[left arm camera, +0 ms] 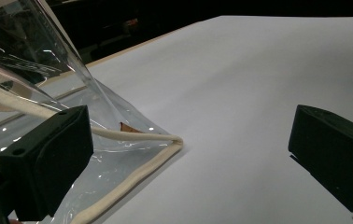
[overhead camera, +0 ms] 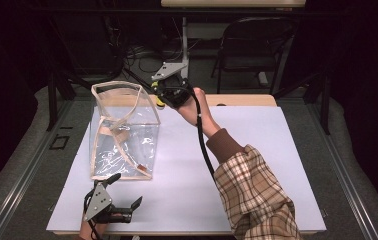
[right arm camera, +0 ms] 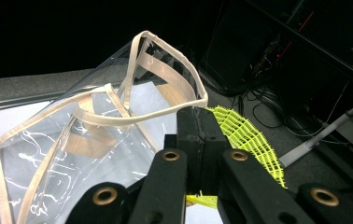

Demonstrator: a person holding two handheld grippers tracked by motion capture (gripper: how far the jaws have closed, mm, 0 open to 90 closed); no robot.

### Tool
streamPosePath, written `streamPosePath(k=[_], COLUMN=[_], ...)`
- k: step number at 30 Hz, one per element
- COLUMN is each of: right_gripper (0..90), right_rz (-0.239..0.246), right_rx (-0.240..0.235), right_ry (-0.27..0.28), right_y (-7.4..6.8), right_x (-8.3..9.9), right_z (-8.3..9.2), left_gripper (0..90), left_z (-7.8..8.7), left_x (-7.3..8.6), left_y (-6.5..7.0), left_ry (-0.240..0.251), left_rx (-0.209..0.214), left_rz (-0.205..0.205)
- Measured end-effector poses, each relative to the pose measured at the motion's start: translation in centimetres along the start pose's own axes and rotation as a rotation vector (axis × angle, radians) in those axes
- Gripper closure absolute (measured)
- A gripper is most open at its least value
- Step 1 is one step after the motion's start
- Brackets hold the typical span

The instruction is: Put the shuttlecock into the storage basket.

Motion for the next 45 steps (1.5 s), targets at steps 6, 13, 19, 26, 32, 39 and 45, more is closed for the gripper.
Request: streamPosePath(k=[6, 13, 19, 26, 32, 39, 45], right_gripper=[90.0, 90.0, 90.0, 90.0, 90.0, 90.0, 90.0], right_rz=[-0.001, -0.001, -0.001, 0.005, 0.009, 0.015, 0.014], right_rx=[0.000, 0.001, 0.004, 0.005, 0.006, 0.008, 0.011], right_ry=[0.002, 0.005, 0.009, 0.014, 0.020, 0.026, 0.033], right_y=[0.0, 0.1, 0.1, 0.0, -0.1, -0.2, -0.3], right_x=[-0.3, -0.6, -0.8, -1.2, -1.5, -1.8, -2.1], right_z=[-0.2, -0.3, -0.5, -0.8, -1.0, -1.2, -1.4], left_gripper=[0.0, 0.0, 0.0, 0.0, 0.0, 0.0, 0.0], left_z=[0.0, 0.0, 0.0, 0.1, 0.1, 0.1, 0.1], left_x=[0.0, 0.0, 0.0, 0.0, 0.0, 0.0, 0.0], left_y=[0.0, 0.0, 0.0, 0.0, 0.0, 0.0, 0.0], left_ry=[0.002, 0.003, 0.003, 0.006, 0.007, 0.007, 0.008], left_rx=[0.000, 0.000, -0.001, 0.000, 0.002, 0.002, 0.001], left_rz=[0.002, 0.001, 0.000, 0.003, 0.004, 0.004, 0.002])
Point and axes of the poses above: each handheld gripper's, and its own axes: z roughly backward along the jaws, x roughly out of its underside, y roughly to its right, the point moved 2 cm from there along -z, roughly forward along the jaws, and after that the axes turned 3 degrees about -y, right-handed, at the moved point
